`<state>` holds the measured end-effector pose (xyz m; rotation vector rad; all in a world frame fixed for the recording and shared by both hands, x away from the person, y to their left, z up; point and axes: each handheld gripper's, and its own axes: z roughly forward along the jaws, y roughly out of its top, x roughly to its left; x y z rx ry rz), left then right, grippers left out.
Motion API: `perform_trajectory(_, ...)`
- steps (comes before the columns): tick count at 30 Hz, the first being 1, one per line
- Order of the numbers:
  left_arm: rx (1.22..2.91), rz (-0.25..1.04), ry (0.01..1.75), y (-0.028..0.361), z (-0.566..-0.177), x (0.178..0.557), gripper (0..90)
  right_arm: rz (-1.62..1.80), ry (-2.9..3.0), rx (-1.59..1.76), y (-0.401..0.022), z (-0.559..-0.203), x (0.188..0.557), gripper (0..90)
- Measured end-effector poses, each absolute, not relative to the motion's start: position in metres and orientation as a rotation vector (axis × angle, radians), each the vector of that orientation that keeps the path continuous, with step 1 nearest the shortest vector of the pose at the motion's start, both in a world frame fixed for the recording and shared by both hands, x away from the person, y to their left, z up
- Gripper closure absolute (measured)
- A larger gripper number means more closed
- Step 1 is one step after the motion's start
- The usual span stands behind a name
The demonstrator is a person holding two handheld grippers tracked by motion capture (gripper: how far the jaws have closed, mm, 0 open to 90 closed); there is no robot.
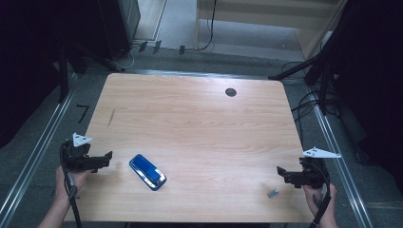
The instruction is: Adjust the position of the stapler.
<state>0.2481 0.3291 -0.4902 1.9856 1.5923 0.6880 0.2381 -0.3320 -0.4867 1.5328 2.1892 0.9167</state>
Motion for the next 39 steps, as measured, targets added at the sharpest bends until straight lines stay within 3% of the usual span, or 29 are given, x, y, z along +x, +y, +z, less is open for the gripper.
perform_trajectory(17,1.99,0.632,1.523,0.317,-0.485,0.258,4.0,0.881,2.262,1.477,-0.319,-0.49,0.238,0.7)
perform_trajectory(20,1.99,0.622,1.503,0.315,-0.484,0.259,15.7,0.877,2.272,1.468,-0.317,-0.491,0.238,0.9)
perform_trajectory(23,2.008,0.607,1.459,0.308,-0.484,0.262,17.4,0.863,2.292,1.441,-0.314,-0.492,0.238,1.3)
perform_trajectory(25,2.041,0.57,1.411,0.301,-0.487,0.264,31.0,0.86,2.3,1.44,-0.312,-0.493,0.238,1.3)
perform_trajectory(35,2.13,0.465,1.257,0.279,-0.493,0.26,64.2,0.86,2.314,1.419,-0.31,-0.493,0.239,2.0)
perform_trajectory(39,2.164,0.449,1.225,0.273,-0.494,0.258,71.0,0.858,2.32,1.408,-0.309,-0.492,0.238,2.1)
